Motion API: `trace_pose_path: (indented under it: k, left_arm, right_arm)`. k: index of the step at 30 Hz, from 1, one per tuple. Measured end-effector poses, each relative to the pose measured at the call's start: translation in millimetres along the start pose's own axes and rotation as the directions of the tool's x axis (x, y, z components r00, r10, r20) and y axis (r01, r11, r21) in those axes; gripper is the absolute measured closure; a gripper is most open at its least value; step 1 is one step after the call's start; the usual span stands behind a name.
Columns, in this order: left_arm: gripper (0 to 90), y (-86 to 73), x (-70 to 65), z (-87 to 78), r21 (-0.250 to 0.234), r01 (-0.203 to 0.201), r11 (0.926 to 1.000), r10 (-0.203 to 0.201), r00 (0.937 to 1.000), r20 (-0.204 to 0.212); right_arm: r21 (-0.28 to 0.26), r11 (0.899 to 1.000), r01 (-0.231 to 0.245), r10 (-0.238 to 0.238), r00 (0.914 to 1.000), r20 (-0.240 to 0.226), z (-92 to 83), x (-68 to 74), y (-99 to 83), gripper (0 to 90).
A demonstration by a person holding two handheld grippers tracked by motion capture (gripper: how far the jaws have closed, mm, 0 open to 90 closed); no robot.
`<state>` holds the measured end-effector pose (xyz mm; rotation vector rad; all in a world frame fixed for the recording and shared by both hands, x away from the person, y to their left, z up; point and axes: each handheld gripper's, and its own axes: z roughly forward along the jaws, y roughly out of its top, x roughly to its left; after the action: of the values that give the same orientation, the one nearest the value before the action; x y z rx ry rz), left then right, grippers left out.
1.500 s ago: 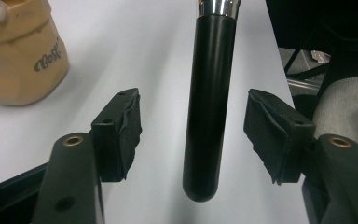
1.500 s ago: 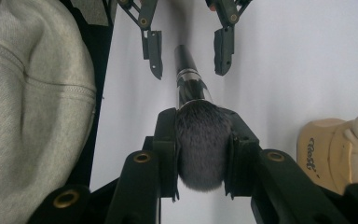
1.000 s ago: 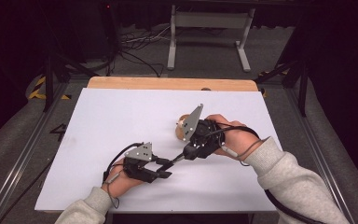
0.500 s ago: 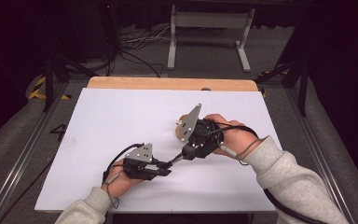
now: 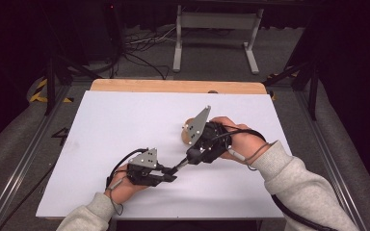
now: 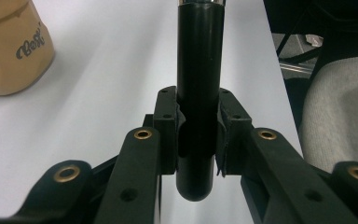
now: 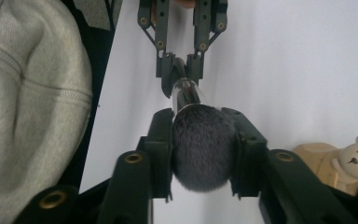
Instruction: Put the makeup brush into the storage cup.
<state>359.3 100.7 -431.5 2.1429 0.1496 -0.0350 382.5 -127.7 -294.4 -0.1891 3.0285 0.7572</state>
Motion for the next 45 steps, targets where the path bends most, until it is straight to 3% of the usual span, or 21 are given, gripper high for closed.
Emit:
trace_pose_path:
  k: [5,7,9,12,14,17,20,21,23,30,32,36,37,41,44,45]
  left_arm:
    - [74.3,-0.6,0.3,-1.7,-0.011,-0.003,0.9999,0.003,1.0000,-0.002]
    - [74.3,-0.9,0.2,-2.4,-0.019,0.001,0.9998,-0.001,1.0000,-0.004]
    - [74.3,-1.5,0.7,-3.8,-0.032,0.010,0.9995,-0.010,0.9999,-0.005]
    - [74.4,-1.9,2.1,-5.6,-0.047,0.014,0.9988,-0.015,0.9999,-0.008]
    - [74.3,-2.0,2.0,-6.1,-0.053,0.016,0.9985,-0.017,0.9998,-0.012]
    - [74.3,-2.0,2.2,-7.4,-0.068,0.017,0.9976,-0.018,0.9998,-0.013]
    - [74.3,-2.2,1.9,-7.8,-0.075,0.019,0.9970,-0.020,0.9997,-0.012]
    - [74.3,-2.4,2.0,-8.4,-0.080,0.019,0.9966,-0.020,0.9997,-0.016]
    - [74.3,-2.6,2.2,-9.5,-0.087,0.017,0.9961,-0.019,0.9997,-0.017]
    - [74.3,-3.3,2.7,-12.2,-0.112,0.022,0.9935,-0.024,0.9995,-0.019]
    - [74.3,-3.2,2.8,-12.1,-0.114,0.021,0.9932,-0.023,0.9995,-0.020]
    - [74.3,-3.5,2.8,-12.6,-0.120,0.024,0.9925,-0.027,0.9994,-0.021]
    - [74.3,-3.5,2.8,-12.6,-0.120,0.024,0.9925,-0.027,0.9994,-0.021]
    - [74.3,-3.9,3.4,-14.3,-0.133,0.028,0.9906,-0.032,0.9992,-0.025]
    - [74.3,-4.2,3.7,-14.8,-0.138,0.032,0.9899,-0.036,0.9990,-0.026]
    - [74.3,-4.2,3.7,-14.8,-0.138,0.032,0.9899,-0.036,0.9990,-0.026]
  right_arm:
    - [-0.064,0.998,-0.024,0.026,0.9990,0.038,-3.0,1.8,-4.9,41.1]
    - [-0.082,0.996,-0.030,0.034,0.9984,0.045,-4.2,2.4,-6.6,38.0]
    - [-0.137,0.990,-0.039,0.048,0.9970,0.061,-9.2,4.4,-11.6,31.5]
    - [-0.220,0.974,-0.058,0.076,0.9943,0.075,-16.7,6.9,-18.0,22.7]
    - [-0.240,0.969,-0.056,0.078,0.9936,0.081,-18.5,7.5,-19.8,20.1]
    - [-0.311,0.949,-0.056,0.092,0.9906,0.101,-21.2,9.9,-27.2,10.6]
    - [-0.360,0.932,-0.053,0.108,0.9852,0.133,-21.4,10.5,-34.9,7.4]
    - [-0.360,0.932,-0.053,0.108,0.9852,0.133,-21.4,10.5,-34.9,7.4]
    - [-0.418,0.906,-0.068,0.136,0.9813,0.136,-21.4,10.3,-42.8,4.8]
    - [-0.511,0.856,-0.082,0.185,0.9707,0.153,-15.6,12.3,-58.8,3.0]
    - [-0.548,0.831,-0.096,0.211,0.9658,0.151,-14.4,12.7,-63.9,3.0]
    - [-0.588,0.801,-0.108,0.240,0.9590,0.151,-10.5,13.2,-70.9,1.8]
    - [-0.588,0.801,-0.108,0.240,0.9590,0.151,-10.5,13.2,-70.9,1.8]
    - [-0.627,0.768,-0.130,0.268,0.9547,0.130,-3.7,14.1,-77.4,0.0]
    - [-0.645,0.751,-0.143,0.281,0.9524,0.117,1.5,15.4,-81.0,0.0]
    - [-0.645,0.751,-0.143,0.281,0.9524,0.117,1.5,15.4,-81.0,0.0]
